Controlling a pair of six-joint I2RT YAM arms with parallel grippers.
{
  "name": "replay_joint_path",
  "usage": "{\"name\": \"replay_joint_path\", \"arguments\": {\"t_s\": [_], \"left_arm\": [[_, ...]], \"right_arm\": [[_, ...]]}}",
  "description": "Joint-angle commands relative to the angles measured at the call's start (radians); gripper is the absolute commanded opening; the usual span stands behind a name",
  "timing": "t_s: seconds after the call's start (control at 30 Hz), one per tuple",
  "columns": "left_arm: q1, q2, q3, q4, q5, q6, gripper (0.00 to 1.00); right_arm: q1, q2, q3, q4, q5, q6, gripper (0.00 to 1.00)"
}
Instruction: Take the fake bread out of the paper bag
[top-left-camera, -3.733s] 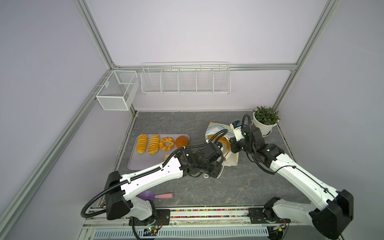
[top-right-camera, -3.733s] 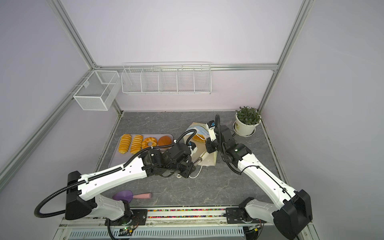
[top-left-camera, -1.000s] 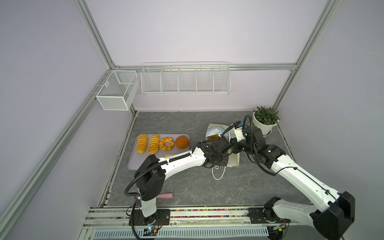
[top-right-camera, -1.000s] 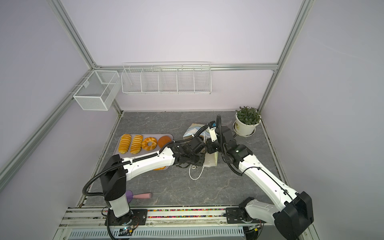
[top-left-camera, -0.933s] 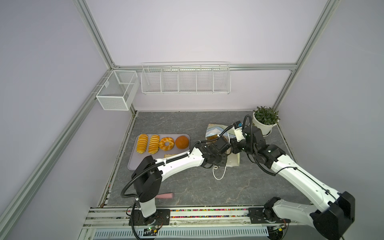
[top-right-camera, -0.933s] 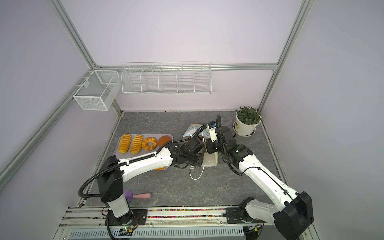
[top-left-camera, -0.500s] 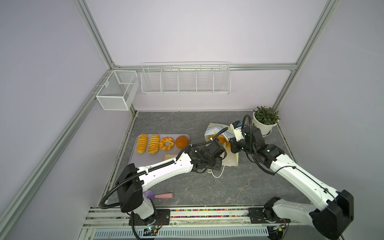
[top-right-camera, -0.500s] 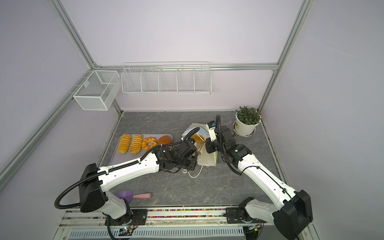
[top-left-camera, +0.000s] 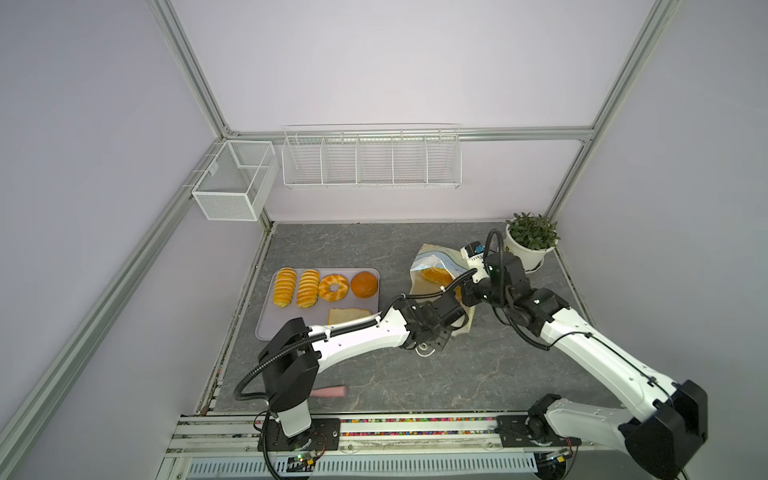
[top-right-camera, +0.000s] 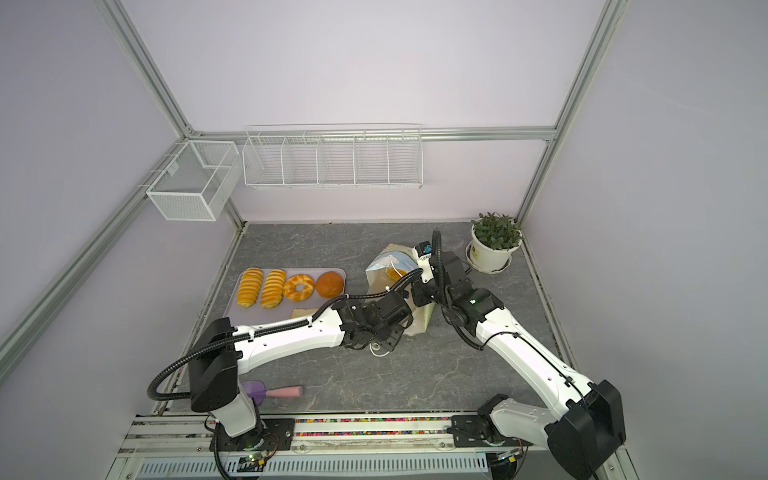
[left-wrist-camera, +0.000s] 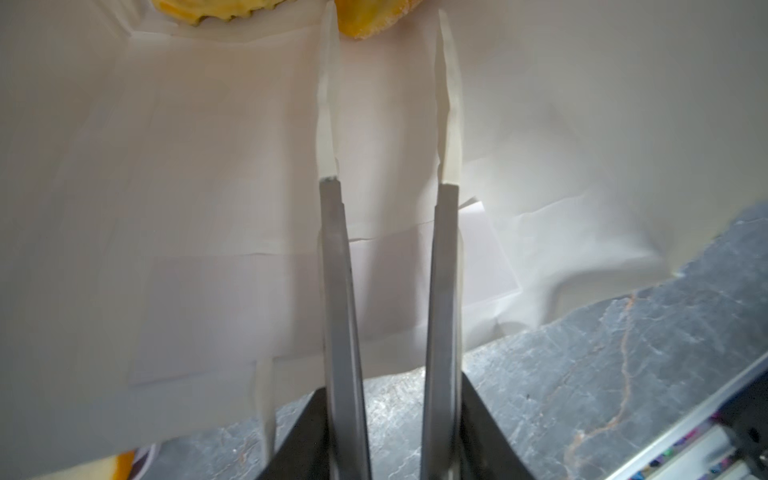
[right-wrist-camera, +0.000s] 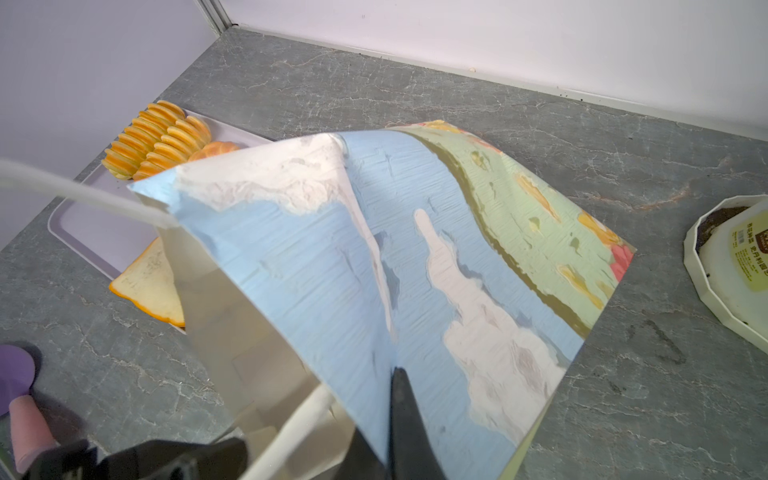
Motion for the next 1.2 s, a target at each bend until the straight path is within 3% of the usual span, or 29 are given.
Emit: {"name": "replay_joint_path", "arguments": {"t_s": [0.0,0.7,0.93,1.17], "left_arm": [[-0.007,0.009,0.069,-0.051,-0.12,0.094,0.4],[-0.016,0.027,0.15,-0.163,-0.279,0.429,0.39],[-0.018,0.01,0.115,-0.108,-0.236,0.477,0.39],[-0.019,-0.011,0.021,-0.011,-0.273,0.547,0.39]], "right_arm": [[0.001,-0.019,0.019,0.011,-0.027,0.022,0.07],[-0.022,-0.035,0.017,0.005,-0.041,0.017,0.07],[-0.038,-0.049,0.006,0.033,-0.096,0.024,0.07],[-0.069,-0.056,-0.012,0.063,-0.17,0.059,0.07]]}}
